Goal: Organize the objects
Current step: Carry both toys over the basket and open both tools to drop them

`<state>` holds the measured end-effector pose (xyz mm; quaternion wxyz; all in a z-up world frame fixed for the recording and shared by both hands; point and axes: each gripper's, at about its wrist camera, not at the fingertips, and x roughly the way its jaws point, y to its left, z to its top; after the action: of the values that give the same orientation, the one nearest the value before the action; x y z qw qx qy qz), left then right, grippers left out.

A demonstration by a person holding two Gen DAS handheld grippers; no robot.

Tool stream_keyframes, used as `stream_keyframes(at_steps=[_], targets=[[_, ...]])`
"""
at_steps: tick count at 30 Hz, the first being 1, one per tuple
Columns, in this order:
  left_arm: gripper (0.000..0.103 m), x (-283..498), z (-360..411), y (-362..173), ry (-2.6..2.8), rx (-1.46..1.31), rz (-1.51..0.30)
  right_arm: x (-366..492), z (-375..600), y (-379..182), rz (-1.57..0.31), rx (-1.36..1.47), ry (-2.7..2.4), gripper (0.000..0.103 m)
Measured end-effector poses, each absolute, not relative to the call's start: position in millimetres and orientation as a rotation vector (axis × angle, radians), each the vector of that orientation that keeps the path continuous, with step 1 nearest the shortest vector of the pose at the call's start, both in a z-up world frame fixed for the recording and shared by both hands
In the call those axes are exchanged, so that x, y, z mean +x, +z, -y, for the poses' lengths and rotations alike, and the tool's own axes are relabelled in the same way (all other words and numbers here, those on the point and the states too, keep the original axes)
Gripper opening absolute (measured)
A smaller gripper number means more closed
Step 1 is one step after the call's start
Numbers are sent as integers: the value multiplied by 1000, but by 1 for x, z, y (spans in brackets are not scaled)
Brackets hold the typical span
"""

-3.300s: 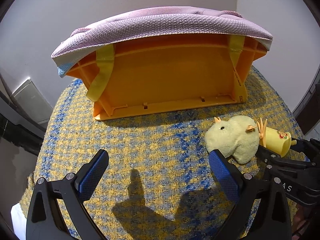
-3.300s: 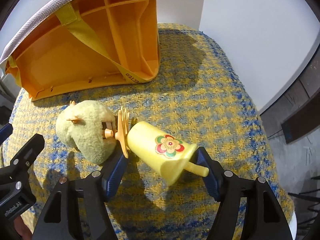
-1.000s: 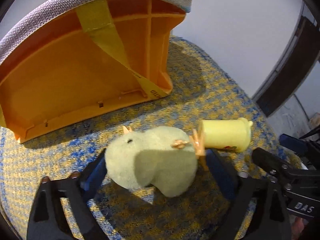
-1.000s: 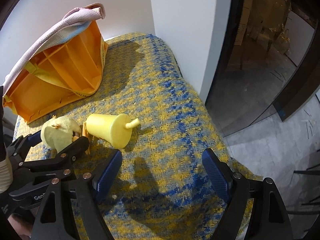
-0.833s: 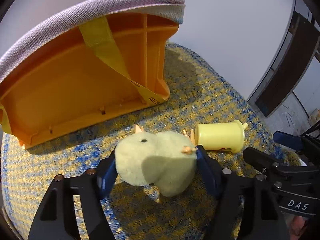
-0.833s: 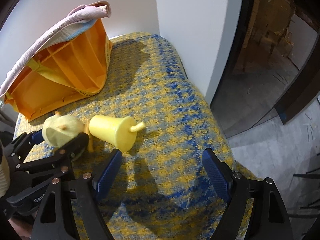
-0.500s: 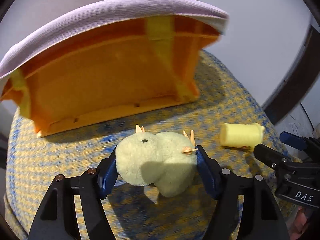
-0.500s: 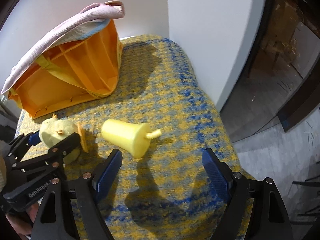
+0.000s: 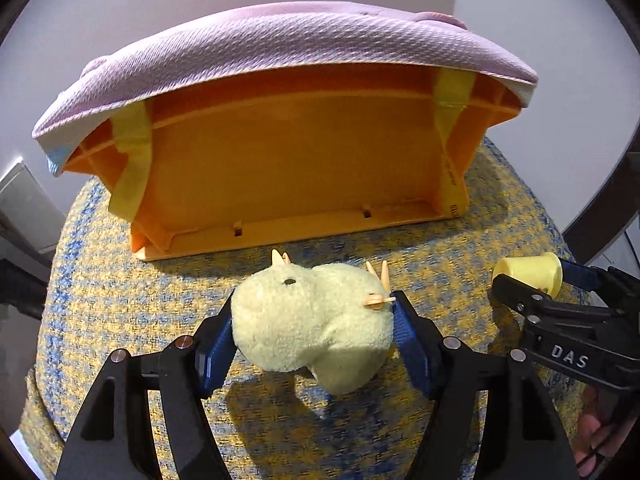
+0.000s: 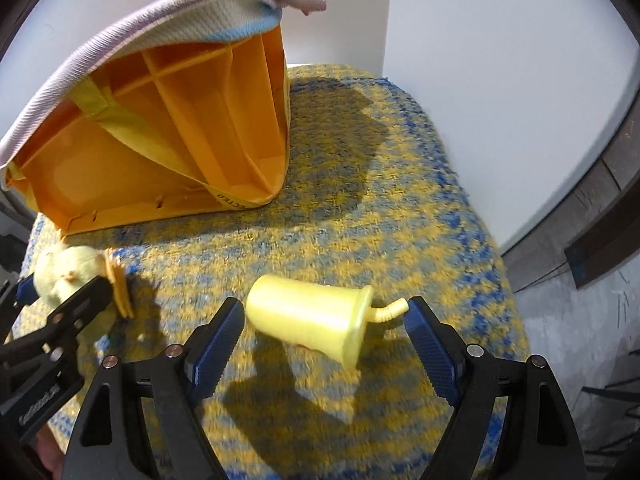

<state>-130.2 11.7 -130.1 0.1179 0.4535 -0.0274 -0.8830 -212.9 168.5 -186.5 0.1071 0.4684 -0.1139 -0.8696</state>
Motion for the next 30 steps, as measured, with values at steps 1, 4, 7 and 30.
stream_keyframes(at_steps=[1,4,7,30], targets=[[70,-127,1,-129,-2583,1330,73,-214,-168,-188,340,1382,-2556,82],[70,-123,3,-129,-2579,1335,65,-215,-167,-191,343,1390,-2554,79],[70,-121,7,-128,-2578,1337,54,-213,-166,-190,345,1378,-2557,79],[70,-87,10,-37,-2622,1120,13,-159,-150,-62,294,1060,-2627,79]])
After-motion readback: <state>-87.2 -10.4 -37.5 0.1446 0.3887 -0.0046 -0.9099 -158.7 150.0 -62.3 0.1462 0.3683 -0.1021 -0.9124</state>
